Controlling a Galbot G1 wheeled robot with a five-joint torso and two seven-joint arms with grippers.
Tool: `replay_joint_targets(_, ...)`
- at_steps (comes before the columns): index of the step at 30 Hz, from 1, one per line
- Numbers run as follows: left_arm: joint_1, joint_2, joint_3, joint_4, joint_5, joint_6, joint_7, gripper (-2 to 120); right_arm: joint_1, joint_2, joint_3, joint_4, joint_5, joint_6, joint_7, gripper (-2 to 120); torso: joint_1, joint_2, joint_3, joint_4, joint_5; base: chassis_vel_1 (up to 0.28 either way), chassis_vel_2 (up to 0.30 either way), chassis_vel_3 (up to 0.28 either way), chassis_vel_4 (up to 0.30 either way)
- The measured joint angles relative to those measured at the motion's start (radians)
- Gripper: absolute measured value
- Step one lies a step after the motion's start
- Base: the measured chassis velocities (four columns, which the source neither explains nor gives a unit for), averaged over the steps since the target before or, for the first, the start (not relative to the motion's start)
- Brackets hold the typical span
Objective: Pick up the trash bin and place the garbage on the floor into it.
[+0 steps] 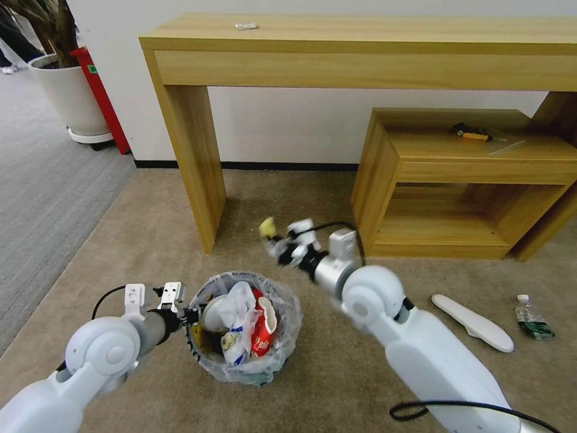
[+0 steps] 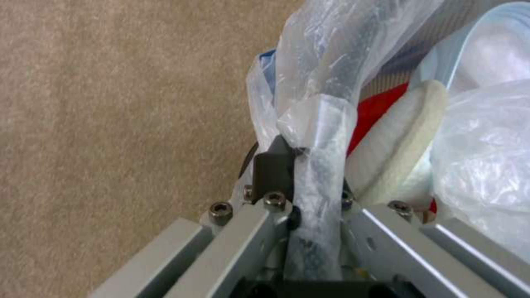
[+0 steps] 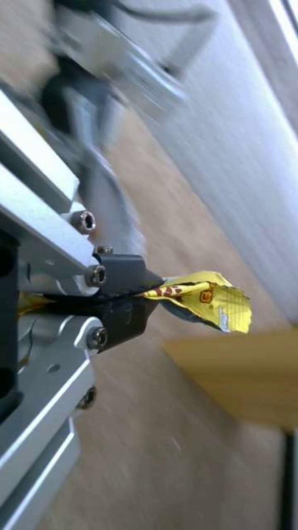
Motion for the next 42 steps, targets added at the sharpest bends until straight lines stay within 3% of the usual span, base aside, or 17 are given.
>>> replay_joint_targets(5,-0.031,0.000,0.020,0.001,-0.022,0.000,-0.021,0,0.005,0.023,-0.093,-0.018,0.009,-0.018,0.008,0,0.000,0.000,0.000,0.0002,0.0001,0.000,0.000,0.000,0.000)
replay_joint_targets(9,-0.032,0.003,0.019,-0.007,-0.033,0.000,-0.032,0,0.002,0.038,-0.111,-0.044,0.010,-0.028,0.010,0,0.000,0.000,0.000,0.0002,0.0001,0.000,0.000,0.000,0.000)
replay_joint_targets(24,-0.023,0.013,0.007,-0.034,-0.061,0.000,-0.055,0,-0.099,0.038,-0.090,-0.064,-0.026,-0.030,0.008,3,0.000,0.000,0.000,0.0000,0.0001,0.000,0.000,0.000,0.000)
replay_joint_targets(26,-0.019,0.013,0.003,-0.034,-0.063,0.000,-0.055,0,-0.104,0.037,-0.084,-0.054,-0.032,-0.028,0.003,17,0.000,0.000,0.000,0.0000,0.0002,0.000,0.000,0.000,0.000)
replay_joint_targets(32,-0.011,0.012,-0.002,-0.037,-0.069,0.000,-0.054,0,-0.104,0.038,-0.081,-0.056,-0.050,-0.016,-0.011,34,0.000,0.000,0.000,0.0001,0.0002,0.000,0.000,0.000,0.000)
replay_joint_targets(38,0.002,0.011,-0.013,-0.033,-0.072,0.000,-0.054,0,-0.101,0.033,-0.067,-0.051,-0.067,0.011,-0.048,60,0.000,0.000,0.000,0.0001,0.0001,0.000,0.000,0.000,0.000)
replay_joint_targets(40,0.002,0.011,-0.013,-0.033,-0.072,0.000,-0.054,0,-0.100,0.032,-0.065,-0.049,-0.068,0.014,-0.053,61,0.000,0.000,0.000,0.0001,0.0001,0.000,0.000,0.000,0.000)
replay_joint_targets(42,0.002,0.009,-0.013,-0.031,-0.073,0.000,-0.053,0,-0.099,0.028,-0.055,-0.041,-0.077,0.033,-0.078,75,0.000,0.000,0.000,0.0000,0.0001,0.000,0.000,0.000,0.000)
